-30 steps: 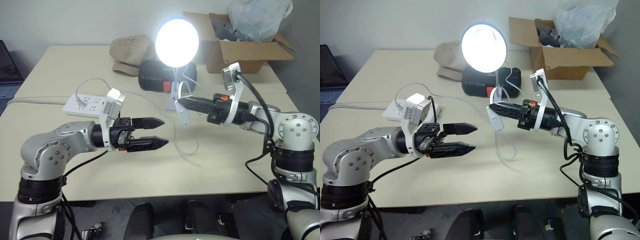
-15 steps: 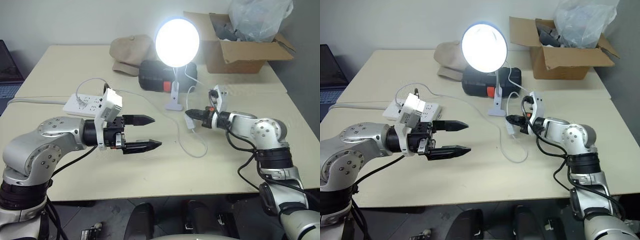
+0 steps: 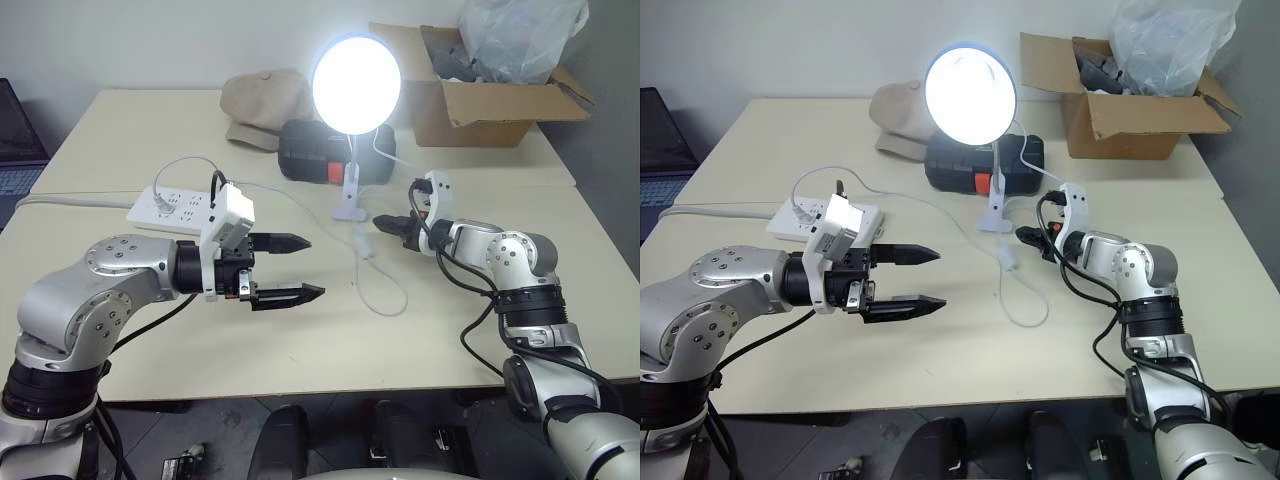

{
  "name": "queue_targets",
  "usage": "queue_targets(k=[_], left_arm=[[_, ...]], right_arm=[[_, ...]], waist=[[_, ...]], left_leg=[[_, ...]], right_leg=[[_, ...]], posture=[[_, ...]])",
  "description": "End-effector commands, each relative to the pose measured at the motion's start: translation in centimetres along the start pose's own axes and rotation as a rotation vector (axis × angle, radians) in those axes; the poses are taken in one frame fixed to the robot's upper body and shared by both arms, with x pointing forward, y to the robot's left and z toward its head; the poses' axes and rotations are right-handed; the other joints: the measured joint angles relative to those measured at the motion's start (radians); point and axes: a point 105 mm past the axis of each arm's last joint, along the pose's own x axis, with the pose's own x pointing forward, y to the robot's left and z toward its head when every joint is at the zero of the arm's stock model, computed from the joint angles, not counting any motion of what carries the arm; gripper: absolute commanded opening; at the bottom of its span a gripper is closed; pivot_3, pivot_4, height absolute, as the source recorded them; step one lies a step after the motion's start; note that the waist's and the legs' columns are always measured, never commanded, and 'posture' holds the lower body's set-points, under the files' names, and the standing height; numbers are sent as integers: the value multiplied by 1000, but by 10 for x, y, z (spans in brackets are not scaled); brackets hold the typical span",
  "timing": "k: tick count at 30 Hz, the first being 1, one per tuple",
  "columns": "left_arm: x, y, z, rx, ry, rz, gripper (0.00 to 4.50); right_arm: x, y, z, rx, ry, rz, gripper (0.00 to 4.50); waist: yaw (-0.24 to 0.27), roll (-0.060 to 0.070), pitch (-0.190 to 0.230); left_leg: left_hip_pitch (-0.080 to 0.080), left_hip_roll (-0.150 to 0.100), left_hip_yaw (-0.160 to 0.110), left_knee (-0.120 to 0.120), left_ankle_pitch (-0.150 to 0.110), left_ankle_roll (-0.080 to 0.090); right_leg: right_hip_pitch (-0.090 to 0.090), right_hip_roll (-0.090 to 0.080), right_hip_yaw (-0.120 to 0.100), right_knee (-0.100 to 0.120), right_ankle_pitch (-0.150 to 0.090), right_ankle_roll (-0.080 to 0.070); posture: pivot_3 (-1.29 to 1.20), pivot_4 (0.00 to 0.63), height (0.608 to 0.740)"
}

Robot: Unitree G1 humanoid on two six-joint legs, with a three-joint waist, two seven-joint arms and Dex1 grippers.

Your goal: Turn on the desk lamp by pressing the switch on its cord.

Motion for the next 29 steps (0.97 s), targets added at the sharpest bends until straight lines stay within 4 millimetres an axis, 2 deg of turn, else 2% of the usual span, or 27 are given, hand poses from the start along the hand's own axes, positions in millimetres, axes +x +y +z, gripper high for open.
queue_targets(k=[1, 4, 8, 13, 18, 23, 29], left_arm=[[-1, 3, 6, 44, -18, 19, 4500], [-3, 12, 9, 52, -29, 69, 4500], [-20, 35, 16, 72, -61, 192, 4500], [-54, 58, 13, 72, -12, 326, 4500], [-68, 58, 7, 75, 25, 351, 4500], [-64, 36, -10, 95, 111, 248, 4500], [-57, 26, -18, 76, 136, 197, 4500]], right_arm=[[-14, 13, 19, -53, -59, 68, 3038], [-26, 18, 24, -157, -59, 97, 3678], [-49, 34, 28, -342, -45, 196, 4451], [-85, 47, 24, -650, 9, 331, 4478], [-109, 46, 14, -894, 71, 398, 4478], [-125, 41, 11, -972, 123, 421, 4478], [-130, 37, 13, -999, 144, 418, 4478]], waist=[[0, 0, 0], [0, 0, 0], [1, 0, 0], [1, 0, 0], [1, 0, 0], [0, -1, 1], [2, -1, 1]], left_leg=[[0, 0, 0, 0, 0, 0], [0, 0, 0, 0, 0, 0], [-1, 0, 0, 0, 0, 0], [-1, 0, 0, 0, 0, 0], [-1, 0, 0, 0, 0, 0], [-1, 0, 1, 0, 0, 0], [0, 0, 0, 0, 0, 0]], right_leg=[[0, 0, 0, 0, 0, 0], [0, 0, 0, 0, 0, 0], [0, 0, 0, 0, 0, 0], [-1, 0, -1, -1, 0, 0], [-2, 0, 0, -1, 0, 0], [-2, -1, 0, -1, 0, 0], [-1, -1, -1, 0, 0, 0]], posture=[[0, 150, 740], [0, 150, 740], [0, 150, 740], [0, 150, 740], [0, 150, 740], [0, 150, 740], [0, 150, 740]])
